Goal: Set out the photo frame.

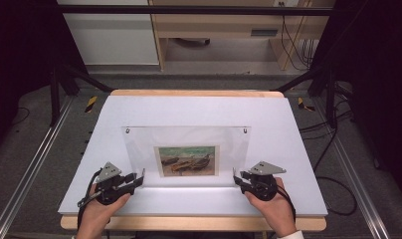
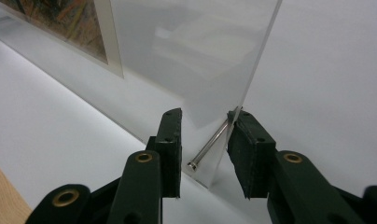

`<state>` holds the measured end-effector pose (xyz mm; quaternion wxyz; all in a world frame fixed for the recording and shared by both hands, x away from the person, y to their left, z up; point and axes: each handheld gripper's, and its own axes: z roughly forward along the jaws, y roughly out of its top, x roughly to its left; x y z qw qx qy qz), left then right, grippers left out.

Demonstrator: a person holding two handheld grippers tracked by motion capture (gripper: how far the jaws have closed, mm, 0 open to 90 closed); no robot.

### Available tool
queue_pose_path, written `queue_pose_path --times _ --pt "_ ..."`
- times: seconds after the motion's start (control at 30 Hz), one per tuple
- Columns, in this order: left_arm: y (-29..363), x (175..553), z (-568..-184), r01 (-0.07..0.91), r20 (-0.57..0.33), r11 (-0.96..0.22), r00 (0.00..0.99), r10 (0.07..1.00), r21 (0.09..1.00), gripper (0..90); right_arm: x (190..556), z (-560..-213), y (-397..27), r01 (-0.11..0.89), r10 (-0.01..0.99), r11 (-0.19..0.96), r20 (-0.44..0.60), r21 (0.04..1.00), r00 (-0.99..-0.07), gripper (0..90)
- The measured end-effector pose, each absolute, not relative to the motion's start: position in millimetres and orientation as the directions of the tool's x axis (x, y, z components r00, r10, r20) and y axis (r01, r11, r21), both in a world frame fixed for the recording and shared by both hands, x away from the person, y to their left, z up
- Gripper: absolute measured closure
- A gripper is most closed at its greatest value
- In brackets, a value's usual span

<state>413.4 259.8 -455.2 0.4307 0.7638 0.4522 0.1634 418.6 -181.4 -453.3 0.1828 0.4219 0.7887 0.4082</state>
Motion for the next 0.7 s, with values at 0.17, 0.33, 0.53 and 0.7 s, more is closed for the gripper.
queue_pose_path --times 0.17,0.33,0.53,0.7 --pt "259.5 413.3 -455.2 0.548 -0.138 -0.221 0.538 0.832 0.806 63.6 418.2 -453.2 -180.8 0.515 0.816 0.315 0.05 0.797 -0.577 65.5" --pt "259.5 413.3 -455.2 0.547 -0.133 -0.226 0.539 0.831 0.806 63.6 417.7 -453.0 -180.1 0.513 0.816 0.32 0.044 0.796 -0.576 65.4" --pt "259.5 413.4 -455.3 0.547 -0.135 -0.224 0.539 0.831 0.806 63.5 417.8 -453.0 -179.8 0.51 0.816 0.326 0.035 0.796 -0.576 65.2" --pt "260.1 413.8 -455.5 0.548 -0.139 -0.223 0.541 0.829 0.806 63.3 417.8 -452.9 -179.6 0.51 0.816 0.326 0.035 0.796 -0.577 65.1"
